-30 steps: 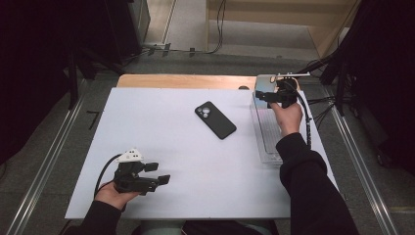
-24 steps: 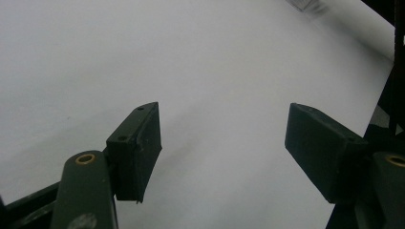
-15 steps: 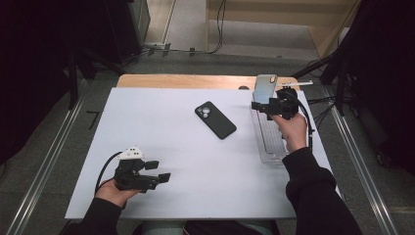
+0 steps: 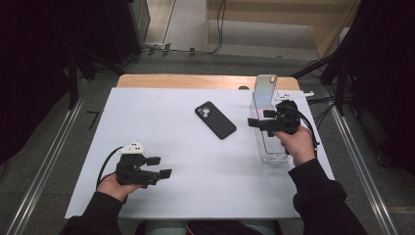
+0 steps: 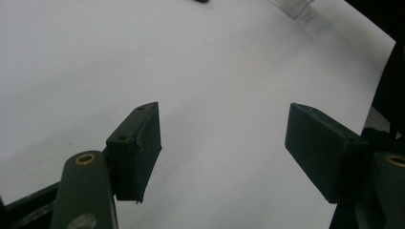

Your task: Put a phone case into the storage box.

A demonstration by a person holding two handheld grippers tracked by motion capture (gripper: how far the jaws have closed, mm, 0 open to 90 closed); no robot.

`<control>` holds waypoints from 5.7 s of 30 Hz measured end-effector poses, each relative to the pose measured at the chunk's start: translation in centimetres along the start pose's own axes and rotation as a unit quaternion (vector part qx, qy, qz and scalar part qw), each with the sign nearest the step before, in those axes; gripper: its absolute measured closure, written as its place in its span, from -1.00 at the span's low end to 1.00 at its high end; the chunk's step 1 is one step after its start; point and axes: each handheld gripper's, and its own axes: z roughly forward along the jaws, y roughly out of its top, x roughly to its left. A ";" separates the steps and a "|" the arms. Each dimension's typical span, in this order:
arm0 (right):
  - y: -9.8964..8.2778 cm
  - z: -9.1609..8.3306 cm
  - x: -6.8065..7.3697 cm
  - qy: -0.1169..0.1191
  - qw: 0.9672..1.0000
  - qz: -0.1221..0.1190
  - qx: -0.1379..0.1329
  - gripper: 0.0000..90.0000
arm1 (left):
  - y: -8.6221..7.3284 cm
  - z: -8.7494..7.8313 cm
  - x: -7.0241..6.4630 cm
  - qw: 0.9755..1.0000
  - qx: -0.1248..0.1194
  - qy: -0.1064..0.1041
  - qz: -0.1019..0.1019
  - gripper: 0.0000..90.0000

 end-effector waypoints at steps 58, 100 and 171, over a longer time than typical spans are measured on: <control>-9.9 -1.4 5.1 0.105 0.990 -0.085 0.050 -0.62 | 0.5 -0.3 0.6 1.000 -0.021 -0.010 -0.019 -0.37; -1.8 3.8 6.3 0.041 0.997 -0.060 0.018 -0.64 | -1.0 -1.5 0.6 0.999 -0.018 0.009 -0.034 -0.37; 3.5 17.3 1.5 -0.008 0.995 -0.059 0.078 -1.00 | -1.2 -1.7 0.6 0.999 -0.025 0.005 -0.036 -0.37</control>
